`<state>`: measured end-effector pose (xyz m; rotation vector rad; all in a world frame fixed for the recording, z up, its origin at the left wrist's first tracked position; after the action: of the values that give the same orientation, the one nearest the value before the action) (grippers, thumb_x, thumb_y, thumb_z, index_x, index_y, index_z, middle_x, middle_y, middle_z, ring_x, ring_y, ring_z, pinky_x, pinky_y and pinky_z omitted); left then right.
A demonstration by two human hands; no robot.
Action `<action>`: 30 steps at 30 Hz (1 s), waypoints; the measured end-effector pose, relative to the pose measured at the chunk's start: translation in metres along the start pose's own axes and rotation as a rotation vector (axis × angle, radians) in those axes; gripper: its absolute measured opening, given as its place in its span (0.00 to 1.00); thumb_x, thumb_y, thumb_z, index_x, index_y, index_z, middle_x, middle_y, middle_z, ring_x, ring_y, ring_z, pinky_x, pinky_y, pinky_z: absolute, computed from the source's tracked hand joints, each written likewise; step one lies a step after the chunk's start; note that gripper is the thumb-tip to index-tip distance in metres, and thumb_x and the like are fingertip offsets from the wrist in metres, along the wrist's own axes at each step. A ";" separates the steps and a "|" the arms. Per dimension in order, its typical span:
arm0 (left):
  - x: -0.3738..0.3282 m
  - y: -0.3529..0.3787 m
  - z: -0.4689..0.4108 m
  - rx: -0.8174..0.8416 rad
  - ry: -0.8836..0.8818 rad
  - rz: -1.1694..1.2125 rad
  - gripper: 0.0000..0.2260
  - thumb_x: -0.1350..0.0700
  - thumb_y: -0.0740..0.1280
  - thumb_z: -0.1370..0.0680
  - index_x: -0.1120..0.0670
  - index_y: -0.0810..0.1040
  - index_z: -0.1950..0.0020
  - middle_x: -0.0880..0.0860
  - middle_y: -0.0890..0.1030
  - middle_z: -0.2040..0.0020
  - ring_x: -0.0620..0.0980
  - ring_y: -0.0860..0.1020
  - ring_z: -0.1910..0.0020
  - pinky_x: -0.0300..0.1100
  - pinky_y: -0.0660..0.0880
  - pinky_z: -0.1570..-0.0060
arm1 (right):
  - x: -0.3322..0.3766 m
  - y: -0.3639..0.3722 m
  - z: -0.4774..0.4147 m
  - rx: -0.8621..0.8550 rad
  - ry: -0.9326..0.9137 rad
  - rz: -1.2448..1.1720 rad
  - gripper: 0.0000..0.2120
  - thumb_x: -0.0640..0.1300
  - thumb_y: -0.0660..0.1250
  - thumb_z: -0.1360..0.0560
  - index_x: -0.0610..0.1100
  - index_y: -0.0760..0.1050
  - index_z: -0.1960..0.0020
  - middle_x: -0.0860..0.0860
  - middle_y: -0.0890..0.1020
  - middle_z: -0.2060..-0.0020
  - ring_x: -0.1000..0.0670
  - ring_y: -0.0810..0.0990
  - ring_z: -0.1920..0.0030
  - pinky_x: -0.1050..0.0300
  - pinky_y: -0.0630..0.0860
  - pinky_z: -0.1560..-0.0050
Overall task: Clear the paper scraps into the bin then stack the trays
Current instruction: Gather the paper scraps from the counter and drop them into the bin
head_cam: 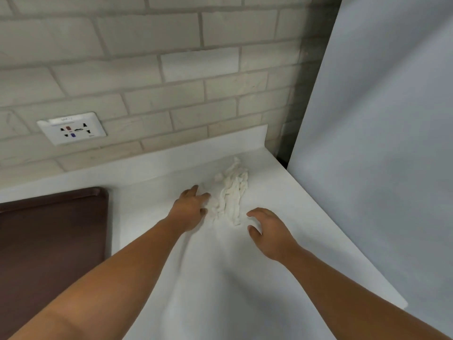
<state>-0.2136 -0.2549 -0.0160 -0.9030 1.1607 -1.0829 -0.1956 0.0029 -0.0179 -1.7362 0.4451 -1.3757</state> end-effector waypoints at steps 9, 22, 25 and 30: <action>0.028 -0.007 0.016 -0.214 -0.108 0.168 0.03 0.56 0.69 0.23 0.54 0.82 0.54 0.50 0.82 0.53 0.50 0.78 0.53 0.40 0.73 0.54 | 0.021 0.010 -0.060 -0.043 0.104 0.153 0.24 0.57 0.63 0.23 0.47 0.70 0.31 0.50 0.77 0.39 0.47 0.72 0.37 0.49 0.74 0.40; 0.066 -0.030 0.028 -0.136 -0.400 0.365 0.15 0.55 0.55 0.23 0.63 0.76 0.58 0.57 0.82 0.55 0.57 0.78 0.56 0.46 0.74 0.55 | 0.037 0.022 -0.097 -0.131 0.119 0.119 0.11 0.40 0.62 0.21 0.42 0.79 0.42 0.45 0.82 0.48 0.44 0.80 0.47 0.57 0.73 0.49; 0.054 -0.034 0.033 -0.213 -0.440 0.627 0.19 0.53 0.53 0.21 0.64 0.75 0.60 0.53 0.82 0.57 0.54 0.78 0.58 0.46 0.73 0.55 | 0.047 0.010 -0.096 -0.188 0.026 0.032 0.10 0.36 0.60 0.21 0.39 0.78 0.44 0.43 0.79 0.49 0.44 0.78 0.50 0.56 0.73 0.49; 0.031 -0.042 0.039 -0.268 -0.397 0.653 0.23 0.41 0.58 0.19 0.57 0.76 0.63 0.51 0.80 0.65 0.51 0.81 0.62 0.44 0.74 0.58 | 0.065 -0.016 -0.092 -0.223 0.124 -0.254 0.12 0.44 0.55 0.17 0.38 0.72 0.52 0.45 0.76 0.57 0.46 0.75 0.55 0.53 0.72 0.51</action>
<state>-0.1810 -0.2951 0.0236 -0.8067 1.1544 -0.2092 -0.2619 -0.0712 0.0373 -1.9466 0.4734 -1.6743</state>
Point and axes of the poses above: each hand's wrist, its own z-axis away from the middle knuckle, its own y-axis out of the palm, x = y × z, the point moved 3 cm from there along -z, towards the middle knuckle
